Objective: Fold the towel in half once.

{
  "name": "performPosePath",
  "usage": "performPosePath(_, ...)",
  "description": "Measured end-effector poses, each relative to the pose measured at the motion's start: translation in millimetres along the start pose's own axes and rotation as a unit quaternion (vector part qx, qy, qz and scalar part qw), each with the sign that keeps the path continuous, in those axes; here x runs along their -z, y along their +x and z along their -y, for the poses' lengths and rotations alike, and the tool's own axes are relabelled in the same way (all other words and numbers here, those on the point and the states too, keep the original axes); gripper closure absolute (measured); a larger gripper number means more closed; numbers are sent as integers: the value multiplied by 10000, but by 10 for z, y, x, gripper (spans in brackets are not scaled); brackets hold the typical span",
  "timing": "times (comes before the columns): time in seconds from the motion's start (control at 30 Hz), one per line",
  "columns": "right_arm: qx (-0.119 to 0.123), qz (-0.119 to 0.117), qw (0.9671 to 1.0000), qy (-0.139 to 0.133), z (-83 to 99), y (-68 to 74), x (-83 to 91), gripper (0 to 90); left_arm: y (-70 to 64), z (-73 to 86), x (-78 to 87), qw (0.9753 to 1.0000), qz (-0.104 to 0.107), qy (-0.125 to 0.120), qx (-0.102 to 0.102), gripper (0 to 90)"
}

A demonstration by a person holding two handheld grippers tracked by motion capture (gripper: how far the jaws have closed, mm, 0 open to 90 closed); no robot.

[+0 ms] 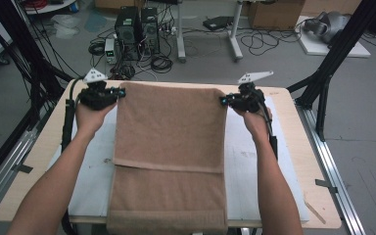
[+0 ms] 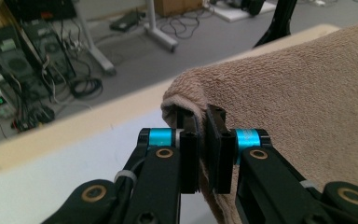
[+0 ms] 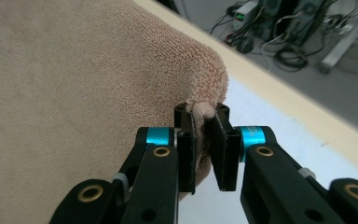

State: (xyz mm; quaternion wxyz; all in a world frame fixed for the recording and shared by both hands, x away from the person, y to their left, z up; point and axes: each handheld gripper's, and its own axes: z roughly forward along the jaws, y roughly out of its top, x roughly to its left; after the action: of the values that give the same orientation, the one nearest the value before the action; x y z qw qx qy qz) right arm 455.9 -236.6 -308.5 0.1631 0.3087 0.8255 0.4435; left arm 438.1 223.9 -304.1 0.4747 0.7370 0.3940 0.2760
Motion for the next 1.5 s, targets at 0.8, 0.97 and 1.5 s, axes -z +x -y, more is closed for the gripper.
performPosePath(0.8,-129,-357,9979,526,696,482,-119,415,-284,1082,265,9926,786,908,-182,488)
performPosePath(0.97,-147,-492,9974,505,918,630,-93,457,-388,1232,397,9938,761,779,-199,454)
performPosePath(1.5,154,-790,9942,712,1414,993,-153,615,-669,1601,387,9803,1210,1433,-622,668)
